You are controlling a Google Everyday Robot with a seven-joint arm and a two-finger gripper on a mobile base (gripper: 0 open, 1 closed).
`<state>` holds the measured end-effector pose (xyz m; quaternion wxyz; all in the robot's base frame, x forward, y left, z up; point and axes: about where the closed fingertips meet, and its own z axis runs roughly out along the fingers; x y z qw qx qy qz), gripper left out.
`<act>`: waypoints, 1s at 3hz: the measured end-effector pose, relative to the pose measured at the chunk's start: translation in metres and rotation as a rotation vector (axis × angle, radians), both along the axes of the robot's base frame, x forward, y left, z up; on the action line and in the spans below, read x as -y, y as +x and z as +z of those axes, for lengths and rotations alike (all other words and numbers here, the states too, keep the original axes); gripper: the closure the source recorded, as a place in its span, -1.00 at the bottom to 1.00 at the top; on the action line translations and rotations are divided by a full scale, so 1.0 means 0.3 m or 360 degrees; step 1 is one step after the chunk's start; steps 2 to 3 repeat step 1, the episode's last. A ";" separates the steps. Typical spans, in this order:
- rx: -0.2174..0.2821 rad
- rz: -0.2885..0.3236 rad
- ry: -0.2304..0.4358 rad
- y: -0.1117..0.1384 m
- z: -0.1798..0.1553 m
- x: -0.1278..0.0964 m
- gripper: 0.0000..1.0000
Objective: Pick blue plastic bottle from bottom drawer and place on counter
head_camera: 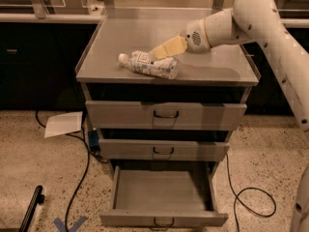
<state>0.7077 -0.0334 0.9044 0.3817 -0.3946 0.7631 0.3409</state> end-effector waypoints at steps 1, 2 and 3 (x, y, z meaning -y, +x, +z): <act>0.0000 0.0000 0.0000 0.000 0.000 0.000 -1.00; 0.0000 0.0000 0.0000 0.000 0.000 0.000 -1.00; 0.0000 0.0000 0.0000 0.000 0.000 0.000 -1.00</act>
Offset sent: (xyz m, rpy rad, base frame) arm 0.0000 0.0000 0.0000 0.0000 0.0000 0.0000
